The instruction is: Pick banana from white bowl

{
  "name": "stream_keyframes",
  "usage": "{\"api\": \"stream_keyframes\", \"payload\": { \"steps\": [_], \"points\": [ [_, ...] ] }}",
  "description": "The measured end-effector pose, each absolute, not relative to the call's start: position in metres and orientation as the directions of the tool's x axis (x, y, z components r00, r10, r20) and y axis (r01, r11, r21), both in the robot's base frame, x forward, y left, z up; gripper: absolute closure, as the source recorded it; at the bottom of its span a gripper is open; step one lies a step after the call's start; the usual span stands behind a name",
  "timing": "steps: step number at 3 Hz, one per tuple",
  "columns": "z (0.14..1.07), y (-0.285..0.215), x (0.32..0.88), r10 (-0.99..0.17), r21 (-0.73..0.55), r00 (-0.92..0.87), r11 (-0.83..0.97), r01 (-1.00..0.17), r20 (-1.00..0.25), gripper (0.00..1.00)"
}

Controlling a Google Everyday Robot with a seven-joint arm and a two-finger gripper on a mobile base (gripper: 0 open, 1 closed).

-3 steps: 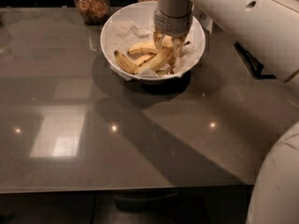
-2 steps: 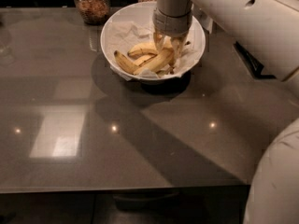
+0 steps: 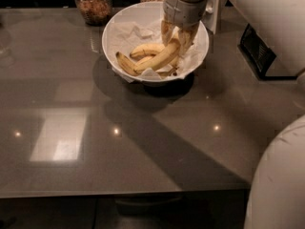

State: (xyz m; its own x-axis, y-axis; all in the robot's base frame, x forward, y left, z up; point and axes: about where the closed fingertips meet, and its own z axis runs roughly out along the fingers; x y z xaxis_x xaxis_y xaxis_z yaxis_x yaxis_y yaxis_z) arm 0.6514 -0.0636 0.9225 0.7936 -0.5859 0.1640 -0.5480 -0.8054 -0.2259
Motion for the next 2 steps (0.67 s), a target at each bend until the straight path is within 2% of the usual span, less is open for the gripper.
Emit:
{"api": "stream_keyframes", "payload": {
  "steps": [2],
  "points": [
    [0.961,-0.082,0.635,-0.693,-0.319,0.718,-0.696,-0.643,0.063,1.0]
  ]
}}
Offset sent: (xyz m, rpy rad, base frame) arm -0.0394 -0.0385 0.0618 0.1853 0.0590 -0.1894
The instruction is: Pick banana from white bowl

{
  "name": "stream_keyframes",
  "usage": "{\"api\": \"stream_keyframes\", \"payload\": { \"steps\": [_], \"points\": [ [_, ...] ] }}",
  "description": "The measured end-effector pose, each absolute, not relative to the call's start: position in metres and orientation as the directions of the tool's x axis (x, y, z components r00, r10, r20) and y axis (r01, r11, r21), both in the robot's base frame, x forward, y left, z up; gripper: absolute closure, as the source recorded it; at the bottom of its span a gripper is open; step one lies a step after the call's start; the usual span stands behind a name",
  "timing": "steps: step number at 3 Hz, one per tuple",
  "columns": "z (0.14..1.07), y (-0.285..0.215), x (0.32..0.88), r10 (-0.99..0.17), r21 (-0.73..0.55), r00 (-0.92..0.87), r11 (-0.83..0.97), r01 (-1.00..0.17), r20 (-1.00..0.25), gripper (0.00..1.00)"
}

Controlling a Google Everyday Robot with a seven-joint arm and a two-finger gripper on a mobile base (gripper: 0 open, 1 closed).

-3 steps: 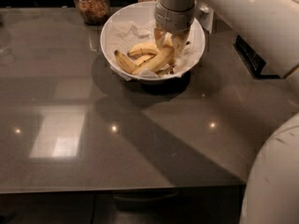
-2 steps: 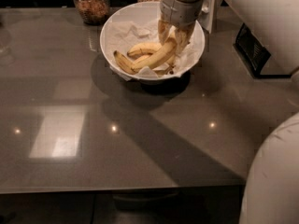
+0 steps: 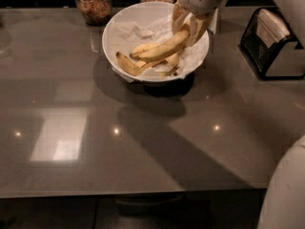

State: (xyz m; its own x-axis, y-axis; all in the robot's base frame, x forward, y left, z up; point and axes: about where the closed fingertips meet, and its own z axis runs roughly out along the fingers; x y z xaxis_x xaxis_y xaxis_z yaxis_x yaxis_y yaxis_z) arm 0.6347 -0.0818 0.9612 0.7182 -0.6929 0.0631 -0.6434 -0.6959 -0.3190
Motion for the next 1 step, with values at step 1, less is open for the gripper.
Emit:
{"api": "stream_keyframes", "payload": {
  "steps": [1],
  "points": [
    [0.9718,-0.086,0.6156,-0.702,-0.38,0.712,-0.652,-0.657,-0.026,1.0]
  ]
}}
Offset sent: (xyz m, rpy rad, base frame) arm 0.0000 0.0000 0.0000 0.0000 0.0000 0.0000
